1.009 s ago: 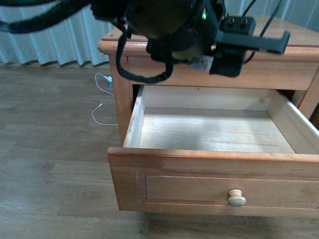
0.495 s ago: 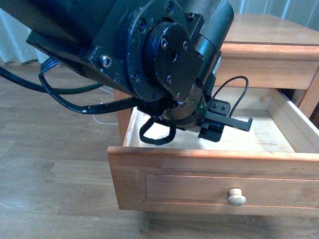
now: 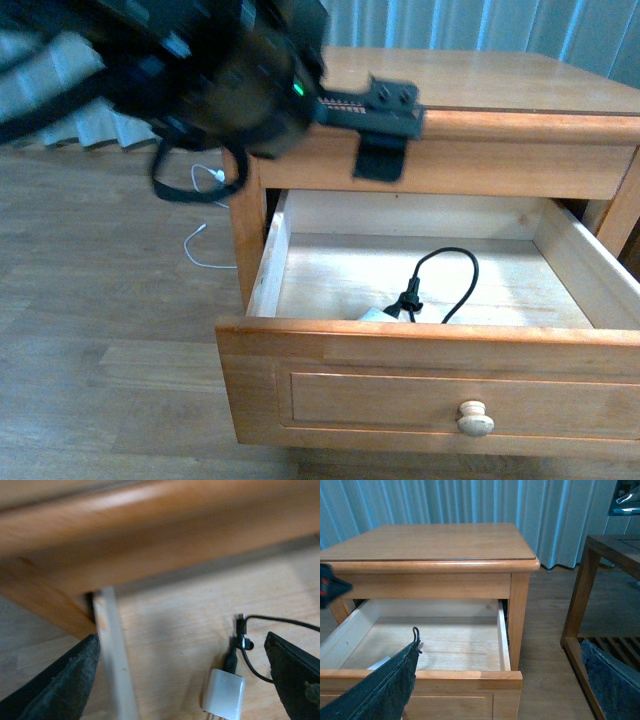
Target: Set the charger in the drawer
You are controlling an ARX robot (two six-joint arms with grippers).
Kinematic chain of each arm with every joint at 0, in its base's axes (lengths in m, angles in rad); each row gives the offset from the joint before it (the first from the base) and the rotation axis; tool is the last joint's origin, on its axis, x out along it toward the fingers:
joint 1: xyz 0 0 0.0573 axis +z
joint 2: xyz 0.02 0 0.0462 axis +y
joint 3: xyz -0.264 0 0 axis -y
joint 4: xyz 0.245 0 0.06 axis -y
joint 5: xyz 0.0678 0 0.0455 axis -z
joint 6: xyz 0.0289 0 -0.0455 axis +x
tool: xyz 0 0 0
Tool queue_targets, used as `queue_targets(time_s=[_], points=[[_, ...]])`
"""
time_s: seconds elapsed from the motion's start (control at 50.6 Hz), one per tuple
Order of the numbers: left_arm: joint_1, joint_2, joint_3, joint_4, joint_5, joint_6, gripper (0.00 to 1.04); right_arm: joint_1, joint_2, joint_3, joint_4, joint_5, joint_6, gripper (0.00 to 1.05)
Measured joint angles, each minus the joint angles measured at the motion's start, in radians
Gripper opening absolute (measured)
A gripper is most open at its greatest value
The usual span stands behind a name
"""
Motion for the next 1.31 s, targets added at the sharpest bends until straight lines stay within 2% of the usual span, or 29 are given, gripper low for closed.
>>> queue_targets(time_s=[0.237, 0.376, 0.455, 0.495, 0.534, 0.613, 0.752, 0.851, 0.91, 1.088, 1.226, 1.305], points=[[0.097, -0.505, -0.265, -0.056, 0.039, 0.007, 0.99, 0.0, 0.0, 0.0, 0.0, 0.0, 0.0, 0.97], [0.198, -0.924, -0.457, -0.243, 0.059, -0.023, 0.99, 0.0, 0.0, 0.0, 0.0, 0.0, 0.0, 0.97], [0.275, -1.195, -0.558, -0.421, 0.075, -0.057, 0.99, 0.0, 0.0, 0.0, 0.0, 0.0, 0.0, 0.97], [0.333, -1.335, -0.607, -0.512, 0.108, -0.07, 0.99, 0.0, 0.0, 0.0, 0.0, 0.0, 0.0, 0.97], [0.418, -1.43, -0.653, -0.527, 0.177, -0.093, 0.99, 0.0, 0.0, 0.0, 0.0, 0.0, 0.0, 0.97], [0.546, -1.467, -0.724, -0.54, 0.214, -0.133, 0.99, 0.0, 0.0, 0.0, 0.0, 0.0, 0.0, 0.97], [0.556, -1.467, -0.736, -0.541, 0.225, -0.148, 0.99, 0.0, 0.0, 0.0, 0.0, 0.0, 0.0, 0.97], [0.53, -1.533, -0.82, -0.352, 0.292, -0.058, 0.85, 0.0, 0.0, 0.0, 0.0, 0.0, 0.0, 0.97], [0.515, -1.579, -0.878, -0.261, 0.315, -0.004, 0.73, 0.0, 0.0, 0.0, 0.0, 0.0, 0.0, 0.97], [0.515, -1.625, -0.969, -0.224, 0.307, 0.042, 0.4, 0.0, 0.0, 0.0, 0.0, 0.0, 0.0, 0.97], [0.515, -1.666, -1.029, -0.203, 0.308, 0.053, 0.04, 0.0, 0.0, 0.0, 0.0, 0.0, 0.0, 0.97], [0.515, -1.68, -1.049, -0.196, 0.309, 0.056, 0.04, 0.0, 0.0, 0.0, 0.0, 0.0, 0.0, 0.97]])
